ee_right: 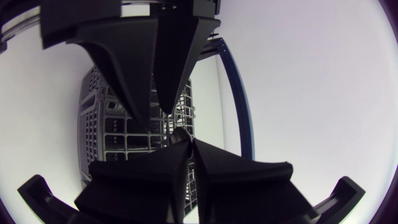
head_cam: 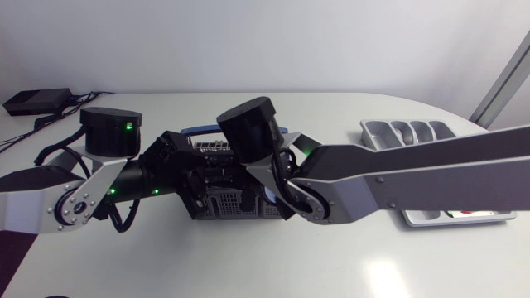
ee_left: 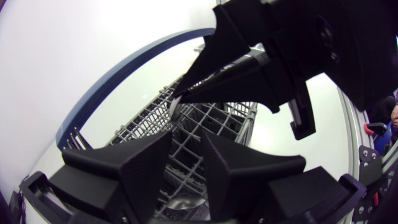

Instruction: Unload the cutlery basket into the drawer organizer.

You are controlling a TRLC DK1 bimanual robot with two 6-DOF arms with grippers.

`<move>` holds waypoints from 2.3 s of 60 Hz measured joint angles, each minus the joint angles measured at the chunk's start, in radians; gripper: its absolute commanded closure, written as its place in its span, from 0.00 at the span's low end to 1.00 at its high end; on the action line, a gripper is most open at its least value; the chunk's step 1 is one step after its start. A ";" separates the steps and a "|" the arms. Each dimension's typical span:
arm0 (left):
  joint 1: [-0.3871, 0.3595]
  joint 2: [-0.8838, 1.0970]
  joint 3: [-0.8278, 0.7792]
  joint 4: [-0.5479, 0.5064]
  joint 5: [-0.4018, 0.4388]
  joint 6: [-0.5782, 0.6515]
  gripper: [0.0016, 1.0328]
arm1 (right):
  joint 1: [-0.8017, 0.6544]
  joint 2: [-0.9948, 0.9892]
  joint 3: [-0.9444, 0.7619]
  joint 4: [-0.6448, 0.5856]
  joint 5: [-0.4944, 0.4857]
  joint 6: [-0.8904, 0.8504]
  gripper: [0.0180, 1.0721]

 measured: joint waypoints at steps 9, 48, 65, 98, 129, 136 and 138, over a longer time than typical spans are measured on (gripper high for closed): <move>0.005 0.066 0.012 0.025 0.006 -0.025 0.76 | 0.000 0.000 0.000 0.000 0.000 0.006 0.90; 0.004 0.173 0.087 0.040 0.007 -0.028 0.76 | 0.008 -0.055 -0.060 0.147 0.069 -0.001 0.90; -0.001 0.180 0.094 0.040 -0.008 -0.029 0.76 | 0.062 -0.129 -0.119 0.231 0.086 -0.055 0.90; -0.008 0.184 0.100 0.039 -0.028 -0.028 0.76 | 0.055 -0.226 -0.106 -0.066 -0.027 0.020 0.69; -0.008 0.183 0.100 0.039 -0.028 -0.028 0.76 | -0.011 -0.177 -0.043 -0.194 -0.133 0.124 0.51; -0.008 0.183 0.100 0.039 -0.029 -0.028 0.76 | -0.023 -0.143 -0.021 -0.196 -0.144 0.124 0.53; -0.008 0.183 0.100 0.039 -0.030 -0.028 0.76 | -0.028 -0.133 -0.014 -0.196 -0.144 0.124 0.53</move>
